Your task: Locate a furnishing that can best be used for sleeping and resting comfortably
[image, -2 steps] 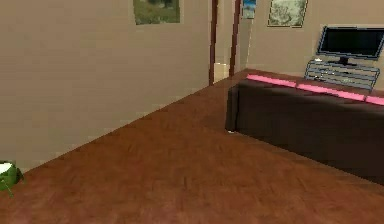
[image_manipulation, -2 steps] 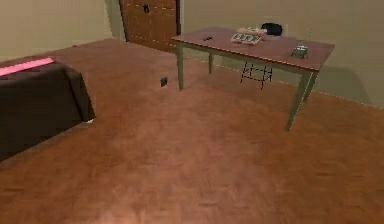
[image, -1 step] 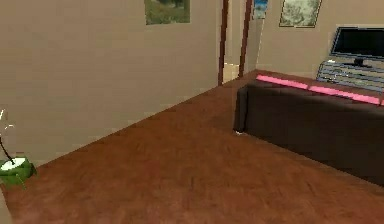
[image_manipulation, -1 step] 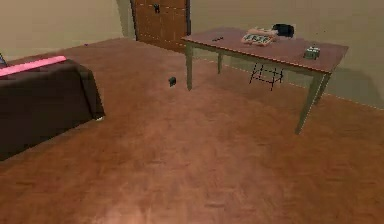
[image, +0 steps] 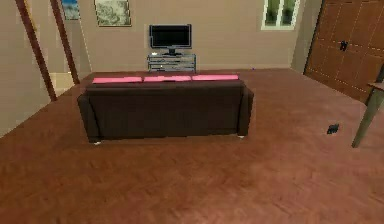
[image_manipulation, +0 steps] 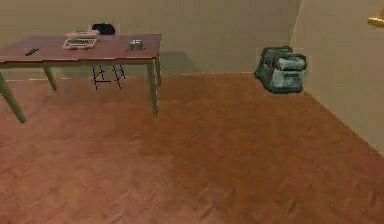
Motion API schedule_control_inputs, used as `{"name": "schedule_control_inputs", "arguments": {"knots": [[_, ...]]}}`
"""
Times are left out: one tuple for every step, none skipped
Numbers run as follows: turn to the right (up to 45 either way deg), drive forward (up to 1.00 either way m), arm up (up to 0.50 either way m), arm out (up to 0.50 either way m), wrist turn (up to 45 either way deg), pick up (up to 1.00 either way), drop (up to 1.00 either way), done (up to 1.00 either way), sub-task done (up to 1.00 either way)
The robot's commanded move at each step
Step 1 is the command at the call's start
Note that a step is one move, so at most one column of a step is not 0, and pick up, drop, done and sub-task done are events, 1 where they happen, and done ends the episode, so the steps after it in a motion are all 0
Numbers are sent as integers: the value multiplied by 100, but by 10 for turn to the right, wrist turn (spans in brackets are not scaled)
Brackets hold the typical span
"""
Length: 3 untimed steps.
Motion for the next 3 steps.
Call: {"name": "schedule_control_inputs", "arguments": {"knots": [[390,0,0,0,0,0,0,0,0],[0,15,0,0,0,0,0,0,0],[-450,0,0,0,0,0,0,0,0]]}}
